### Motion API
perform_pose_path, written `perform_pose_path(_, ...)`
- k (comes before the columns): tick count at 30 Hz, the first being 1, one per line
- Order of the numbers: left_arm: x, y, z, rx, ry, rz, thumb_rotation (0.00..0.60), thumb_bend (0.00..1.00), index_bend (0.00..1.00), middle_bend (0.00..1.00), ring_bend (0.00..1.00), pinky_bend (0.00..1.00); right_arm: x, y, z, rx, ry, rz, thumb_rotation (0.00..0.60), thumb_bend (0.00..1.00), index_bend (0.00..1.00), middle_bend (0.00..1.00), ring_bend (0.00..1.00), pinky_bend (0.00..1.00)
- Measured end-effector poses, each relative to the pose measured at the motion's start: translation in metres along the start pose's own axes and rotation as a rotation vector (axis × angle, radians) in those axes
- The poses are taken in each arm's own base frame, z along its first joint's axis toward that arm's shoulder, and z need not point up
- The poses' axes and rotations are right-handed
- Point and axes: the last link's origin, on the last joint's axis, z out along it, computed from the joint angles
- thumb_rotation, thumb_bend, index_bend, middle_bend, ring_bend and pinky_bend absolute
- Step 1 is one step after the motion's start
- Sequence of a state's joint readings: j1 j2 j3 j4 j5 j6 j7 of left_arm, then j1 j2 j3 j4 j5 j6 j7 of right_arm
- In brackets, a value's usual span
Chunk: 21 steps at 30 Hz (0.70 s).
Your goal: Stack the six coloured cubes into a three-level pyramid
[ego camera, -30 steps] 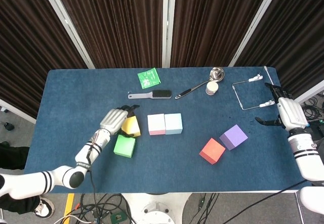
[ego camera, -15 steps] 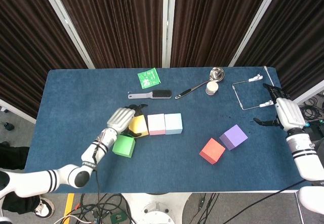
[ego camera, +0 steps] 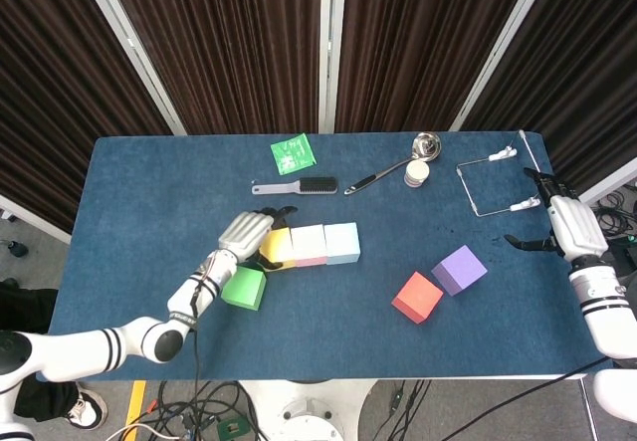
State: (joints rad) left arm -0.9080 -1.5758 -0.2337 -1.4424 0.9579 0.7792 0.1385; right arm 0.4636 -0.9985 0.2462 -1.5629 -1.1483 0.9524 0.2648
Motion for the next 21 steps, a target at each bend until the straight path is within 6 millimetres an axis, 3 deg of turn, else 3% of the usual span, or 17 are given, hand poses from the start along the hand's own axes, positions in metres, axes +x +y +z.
perform_pose_path(21, -0.0022, -0.0052, 0.0027, 0.016, -0.019, -0.041, 0.6, 0.16, 0.11, 0.46, 0.16, 0.29, -0.003, 0.0028, 0.0022, -0.005, -0.004, -0.004, 0.6, 0.08, 0.0, 0.07, 0.0, 0.0)
